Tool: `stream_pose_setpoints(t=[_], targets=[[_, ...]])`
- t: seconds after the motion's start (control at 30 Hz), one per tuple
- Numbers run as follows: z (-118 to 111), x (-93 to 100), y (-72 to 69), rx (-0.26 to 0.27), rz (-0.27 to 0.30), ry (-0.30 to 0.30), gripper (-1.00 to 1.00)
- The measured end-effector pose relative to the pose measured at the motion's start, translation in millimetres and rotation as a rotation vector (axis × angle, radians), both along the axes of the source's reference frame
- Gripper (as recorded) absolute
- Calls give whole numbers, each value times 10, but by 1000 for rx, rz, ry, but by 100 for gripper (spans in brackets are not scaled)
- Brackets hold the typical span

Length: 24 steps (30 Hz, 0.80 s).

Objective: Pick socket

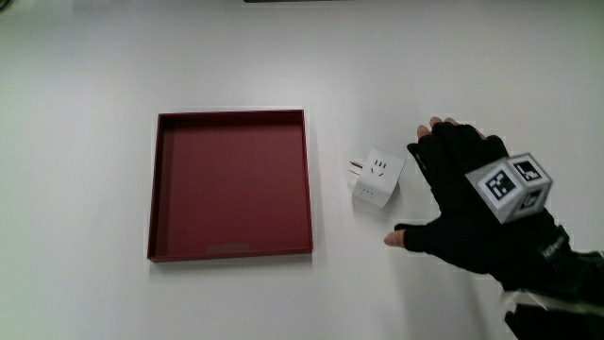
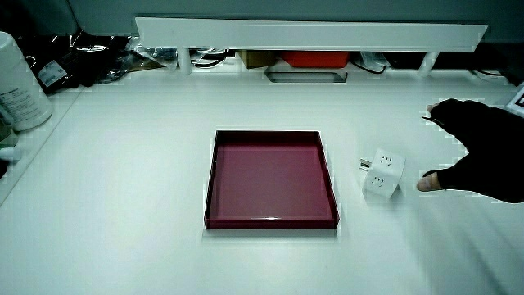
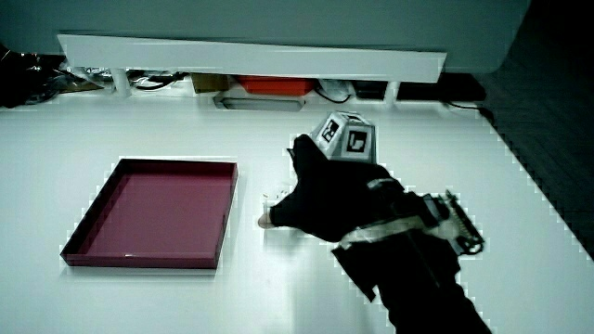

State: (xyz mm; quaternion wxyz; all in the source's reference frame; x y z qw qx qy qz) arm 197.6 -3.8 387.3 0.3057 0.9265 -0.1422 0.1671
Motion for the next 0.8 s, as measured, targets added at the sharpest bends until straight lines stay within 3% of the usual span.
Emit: stream_pose_setpoints(t=[0.3, 0.8], targets=[[273, -184, -253, -113, 25, -14, 0], [979, -154, -427, -246, 103, -35, 0]])
